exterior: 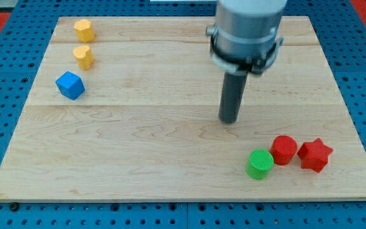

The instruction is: Move green star vertically at the top of the green circle

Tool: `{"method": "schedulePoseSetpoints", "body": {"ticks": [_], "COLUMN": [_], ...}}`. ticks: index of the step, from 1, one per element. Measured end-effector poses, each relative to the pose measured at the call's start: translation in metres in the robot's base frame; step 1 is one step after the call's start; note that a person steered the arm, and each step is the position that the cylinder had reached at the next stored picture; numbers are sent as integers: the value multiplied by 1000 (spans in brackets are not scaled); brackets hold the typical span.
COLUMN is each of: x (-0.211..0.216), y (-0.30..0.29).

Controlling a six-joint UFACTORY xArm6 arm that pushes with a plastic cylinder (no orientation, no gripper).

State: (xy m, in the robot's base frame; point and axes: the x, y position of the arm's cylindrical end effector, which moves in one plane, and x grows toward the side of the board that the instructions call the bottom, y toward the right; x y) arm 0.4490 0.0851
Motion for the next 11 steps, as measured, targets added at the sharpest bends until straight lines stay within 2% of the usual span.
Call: {"method": "schedulePoseSetpoints", "body": {"ticks": [1,2,3,4,6,7,10,11], "x": [-97,-171,-196,-160,-149,-118,-40,5], "y": [67,76,39,23,-29,-33,31,29]}}
